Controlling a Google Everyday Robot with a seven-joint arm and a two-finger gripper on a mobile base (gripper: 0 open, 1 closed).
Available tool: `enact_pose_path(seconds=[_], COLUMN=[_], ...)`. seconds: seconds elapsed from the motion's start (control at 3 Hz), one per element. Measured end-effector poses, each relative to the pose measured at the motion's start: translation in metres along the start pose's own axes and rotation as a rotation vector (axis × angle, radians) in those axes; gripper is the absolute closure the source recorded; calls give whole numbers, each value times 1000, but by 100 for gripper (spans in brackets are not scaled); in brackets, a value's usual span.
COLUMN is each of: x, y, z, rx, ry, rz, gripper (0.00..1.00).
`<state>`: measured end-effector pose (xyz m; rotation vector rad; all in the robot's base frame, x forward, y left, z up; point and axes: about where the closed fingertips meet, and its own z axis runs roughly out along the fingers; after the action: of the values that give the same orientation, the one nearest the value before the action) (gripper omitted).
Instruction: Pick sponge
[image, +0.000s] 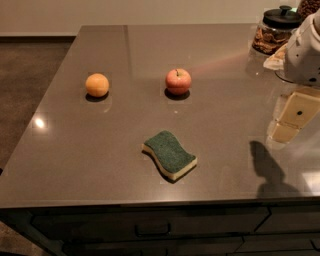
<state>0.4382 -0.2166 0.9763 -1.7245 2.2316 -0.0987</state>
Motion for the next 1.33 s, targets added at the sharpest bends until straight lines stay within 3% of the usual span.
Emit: enact_pose_path(seconds=[0.67,1.33], x=[-9,-44], y=[4,21], z=[5,29], rx=[-9,-60], ry=[-29,-131], rz=[9,26], gripper=[0,0])
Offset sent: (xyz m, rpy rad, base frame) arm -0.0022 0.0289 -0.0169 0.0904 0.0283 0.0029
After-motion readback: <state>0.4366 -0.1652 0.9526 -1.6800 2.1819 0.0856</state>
